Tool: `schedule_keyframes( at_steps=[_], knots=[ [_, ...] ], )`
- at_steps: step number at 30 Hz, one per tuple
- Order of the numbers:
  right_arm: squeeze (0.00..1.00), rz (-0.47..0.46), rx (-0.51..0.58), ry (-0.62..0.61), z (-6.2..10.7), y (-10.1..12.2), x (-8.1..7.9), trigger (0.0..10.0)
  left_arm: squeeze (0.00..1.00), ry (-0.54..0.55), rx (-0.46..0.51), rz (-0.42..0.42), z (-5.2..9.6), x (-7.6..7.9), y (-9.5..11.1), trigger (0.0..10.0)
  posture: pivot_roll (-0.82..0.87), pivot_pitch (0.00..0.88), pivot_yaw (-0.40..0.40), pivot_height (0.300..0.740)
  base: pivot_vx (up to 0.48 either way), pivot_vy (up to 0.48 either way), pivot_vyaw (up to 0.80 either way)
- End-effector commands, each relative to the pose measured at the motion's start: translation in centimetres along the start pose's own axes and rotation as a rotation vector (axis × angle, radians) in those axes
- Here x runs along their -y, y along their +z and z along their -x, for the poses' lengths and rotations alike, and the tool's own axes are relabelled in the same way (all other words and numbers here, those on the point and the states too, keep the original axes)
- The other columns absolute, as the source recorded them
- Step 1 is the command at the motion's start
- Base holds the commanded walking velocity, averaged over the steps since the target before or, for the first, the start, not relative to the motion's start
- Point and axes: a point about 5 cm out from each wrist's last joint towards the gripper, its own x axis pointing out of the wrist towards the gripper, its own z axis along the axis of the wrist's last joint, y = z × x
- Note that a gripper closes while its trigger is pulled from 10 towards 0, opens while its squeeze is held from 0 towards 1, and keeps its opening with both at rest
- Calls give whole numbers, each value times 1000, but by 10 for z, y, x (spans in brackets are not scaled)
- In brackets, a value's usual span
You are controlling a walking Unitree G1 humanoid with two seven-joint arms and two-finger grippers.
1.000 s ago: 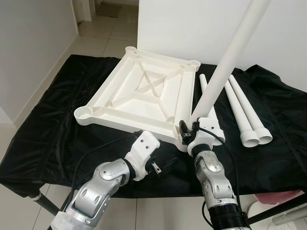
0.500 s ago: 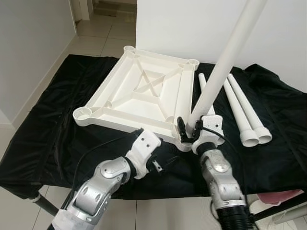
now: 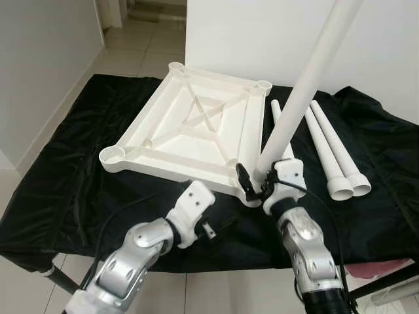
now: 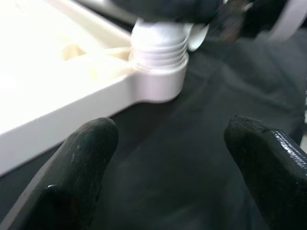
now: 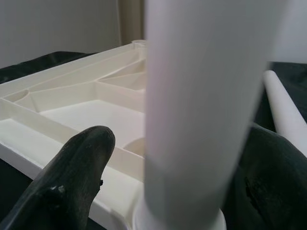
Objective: Building children table
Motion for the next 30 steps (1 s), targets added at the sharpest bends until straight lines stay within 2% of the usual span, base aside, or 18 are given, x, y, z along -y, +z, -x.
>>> schedule_keyframes(
  at_steps=[1, 3, 5, 6, 9, 10, 11, 12, 18, 20, 22, 24, 26, 30],
  knots=[
    [0, -41, 30, -31, 6, 3, 6, 10000, 0, -47, 0, -25, 7, 3, -1, 10000, 18, 0, -74, 740, 0, 0, 0],
    [0, -56, 36, -22, 10, 3, 8, 10000, 0, -63, -23, -24, 12, 2, -5, 10000, 17, 0, -68, 740, 0, 0, 0],
    [0, -84, 26, 33, 16, 1, 8, 10000, 0, -106, -90, -53, 25, -4, -15, 10000, 14, 1, -66, 740, 0, 0, 0],
    [0, -84, 26, 33, 16, 1, 8, 10000, 0, -106, -90, -53, 25, -4, -15, 10000, 14, 1, -66, 740, 0, 0, 0],
    [0, -98, 9, 107, 19, 0, 11, 10000, 0, -69, -191, -93, 41, -36, -27, 10000, 11, 3, -54, 740, 0, 0, 0],
    [0, -98, 9, 107, 19, 0, 11, 10000, 0, -69, -191, -93, 41, -36, -27, 10000, 11, 3, -54, 740, 0, 0, 0],
    [0, -95, -10, 168, 24, -2, 10, 10000, 0, -36, -194, -116, 45, -53, -23, 10000, 10, 4, -45, 740, 0, 0, 0],
    [0, -84, -22, 187, 26, -4, 10, 10000, 0, -26, -191, -129, 46, -60, -20, 10000, 7, 1, -40, 740, 0, 0, 0],
    [0, -99, -63, 226, 32, -10, 12, 10000, 0, 21, -185, -174, 44, -75, -15, 10000, 1, 0, -31, 740, 0, 0, 0],
    [0, -113, -78, 232, 34, -12, 19, 10000, 0, 66, -152, -189, 40, -87, -6, 10000, 2, 0, -28, 740, 0, 0, 0],
    [0, -117, -77, 225, 34, -12, 21, 10000, 0, 73, -145, -188, 40, -89, -5, 10000, 2, 0, -28, 740, 0, 0, 0],
    [0, -96, -78, 225, 34, -12, 25, 10000, 0, 67, -124, -182, 38, -93, -1, 10000, 4, 0, -27, 740, 0, 0, 0],
    [0, -31, -80, 206, 32, -15, 27, 10000, 0, 70, -103, -178, 33, -97, 1, 10000, 6, 0, -26, 740, 0, 0, 0],
    [0, 36, -93, 194, 30, -21, 23, 10000, 0, 88, -55, -153, 26, -102, 3, 10000, -1, 0, -33, 740, 0, 0, 0]
  ],
)
